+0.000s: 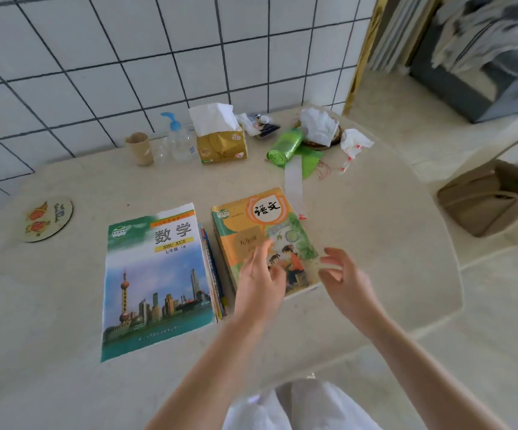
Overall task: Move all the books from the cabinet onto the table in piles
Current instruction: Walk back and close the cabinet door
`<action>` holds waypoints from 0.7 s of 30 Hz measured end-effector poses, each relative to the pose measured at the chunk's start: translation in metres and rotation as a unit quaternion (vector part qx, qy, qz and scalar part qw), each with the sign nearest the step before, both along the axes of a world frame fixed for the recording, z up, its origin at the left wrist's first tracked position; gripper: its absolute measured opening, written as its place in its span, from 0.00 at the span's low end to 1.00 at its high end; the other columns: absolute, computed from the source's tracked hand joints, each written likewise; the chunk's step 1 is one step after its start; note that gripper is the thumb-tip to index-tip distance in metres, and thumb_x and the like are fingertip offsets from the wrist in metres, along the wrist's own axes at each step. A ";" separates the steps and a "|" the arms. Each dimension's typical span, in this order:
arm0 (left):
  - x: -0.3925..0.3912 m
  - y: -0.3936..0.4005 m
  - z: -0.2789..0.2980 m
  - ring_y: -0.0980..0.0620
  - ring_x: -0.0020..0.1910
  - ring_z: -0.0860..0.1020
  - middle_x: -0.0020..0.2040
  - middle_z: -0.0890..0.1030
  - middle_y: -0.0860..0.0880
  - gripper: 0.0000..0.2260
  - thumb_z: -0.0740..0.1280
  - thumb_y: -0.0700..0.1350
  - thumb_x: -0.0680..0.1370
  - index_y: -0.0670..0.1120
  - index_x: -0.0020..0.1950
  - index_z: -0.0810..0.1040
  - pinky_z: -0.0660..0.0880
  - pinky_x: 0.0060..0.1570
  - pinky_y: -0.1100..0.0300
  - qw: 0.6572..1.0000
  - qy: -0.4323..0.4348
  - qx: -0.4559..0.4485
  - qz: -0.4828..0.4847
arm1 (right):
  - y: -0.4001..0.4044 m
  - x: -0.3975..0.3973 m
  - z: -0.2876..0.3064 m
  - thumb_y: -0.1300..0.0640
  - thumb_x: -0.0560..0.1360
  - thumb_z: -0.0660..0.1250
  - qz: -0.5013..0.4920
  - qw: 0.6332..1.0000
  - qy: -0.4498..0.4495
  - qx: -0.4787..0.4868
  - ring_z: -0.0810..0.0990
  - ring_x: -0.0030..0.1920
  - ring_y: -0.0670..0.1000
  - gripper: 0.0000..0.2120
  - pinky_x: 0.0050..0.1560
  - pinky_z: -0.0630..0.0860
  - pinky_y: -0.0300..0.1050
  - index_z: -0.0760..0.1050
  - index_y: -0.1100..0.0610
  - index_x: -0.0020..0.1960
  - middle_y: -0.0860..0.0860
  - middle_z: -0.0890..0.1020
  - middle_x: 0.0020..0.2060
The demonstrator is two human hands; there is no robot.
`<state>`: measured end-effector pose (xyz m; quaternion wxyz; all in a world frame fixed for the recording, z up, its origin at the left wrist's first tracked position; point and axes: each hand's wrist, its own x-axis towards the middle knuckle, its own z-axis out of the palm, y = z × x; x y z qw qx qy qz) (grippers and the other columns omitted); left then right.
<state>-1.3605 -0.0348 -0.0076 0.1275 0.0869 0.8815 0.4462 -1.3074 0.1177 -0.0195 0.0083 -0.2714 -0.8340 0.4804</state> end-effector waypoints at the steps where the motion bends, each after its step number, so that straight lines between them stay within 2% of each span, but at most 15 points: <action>1: 0.007 0.000 -0.001 0.55 0.67 0.71 0.66 0.75 0.55 0.20 0.61 0.40 0.79 0.51 0.71 0.68 0.66 0.66 0.62 1.000 0.004 0.013 -0.027 | -0.002 0.013 -0.003 0.66 0.76 0.65 -0.024 1.000 0.002 0.011 0.83 0.53 0.55 0.17 0.55 0.75 0.47 0.72 0.60 0.64 0.55 0.83 0.54; 5: 0.042 0.002 -0.008 0.59 0.56 0.78 0.55 0.79 0.59 0.18 0.62 0.37 0.77 0.51 0.64 0.74 0.74 0.58 0.59 0.993 0.008 0.044 -0.106 | -0.012 0.074 -0.012 0.70 0.74 0.64 -0.135 0.991 -0.001 0.009 0.82 0.54 0.53 0.17 0.52 0.73 0.42 0.74 0.61 0.62 0.55 0.83 0.52; 9: 0.074 0.014 -0.016 0.61 0.54 0.76 0.52 0.80 0.59 0.17 0.62 0.37 0.77 0.53 0.63 0.74 0.73 0.58 0.59 0.982 -0.007 0.039 -0.183 | -0.018 0.127 -0.018 0.71 0.73 0.64 -0.229 0.973 0.012 0.013 0.82 0.53 0.56 0.16 0.57 0.77 0.55 0.75 0.61 0.59 0.51 0.82 0.47; 11: 0.095 0.024 -0.018 0.58 0.53 0.77 0.50 0.80 0.58 0.16 0.63 0.37 0.77 0.52 0.62 0.75 0.74 0.58 0.56 0.973 -0.012 0.028 -0.229 | -0.019 0.161 -0.016 0.70 0.73 0.64 -0.274 0.961 0.001 0.023 0.83 0.51 0.54 0.15 0.56 0.78 0.55 0.76 0.60 0.58 0.50 0.83 0.47; 13: 0.116 0.033 -0.018 0.57 0.50 0.79 0.48 0.81 0.56 0.16 0.63 0.36 0.77 0.51 0.61 0.76 0.76 0.56 0.56 0.963 -0.006 0.028 -0.269 | -0.021 0.194 -0.014 0.68 0.74 0.64 -0.302 0.953 -0.016 0.025 0.82 0.52 0.52 0.15 0.57 0.77 0.52 0.76 0.60 0.59 0.52 0.84 0.50; 16: 0.154 0.052 -0.018 0.57 0.46 0.80 0.45 0.82 0.56 0.14 0.64 0.36 0.76 0.50 0.59 0.77 0.78 0.53 0.57 0.940 -0.003 0.022 -0.340 | -0.023 0.248 -0.011 0.67 0.75 0.64 -0.359 0.932 -0.026 0.036 0.82 0.52 0.51 0.15 0.58 0.77 0.48 0.76 0.59 0.60 0.52 0.84 0.50; 21: 0.236 0.086 -0.024 0.57 0.44 0.81 0.44 0.83 0.55 0.13 0.64 0.37 0.76 0.50 0.58 0.78 0.78 0.51 0.58 0.888 -0.010 0.015 -0.459 | -0.032 0.350 -0.016 0.65 0.75 0.64 -0.459 0.887 -0.028 0.040 0.82 0.51 0.50 0.15 0.56 0.77 0.50 0.75 0.58 0.61 0.50 0.83 0.50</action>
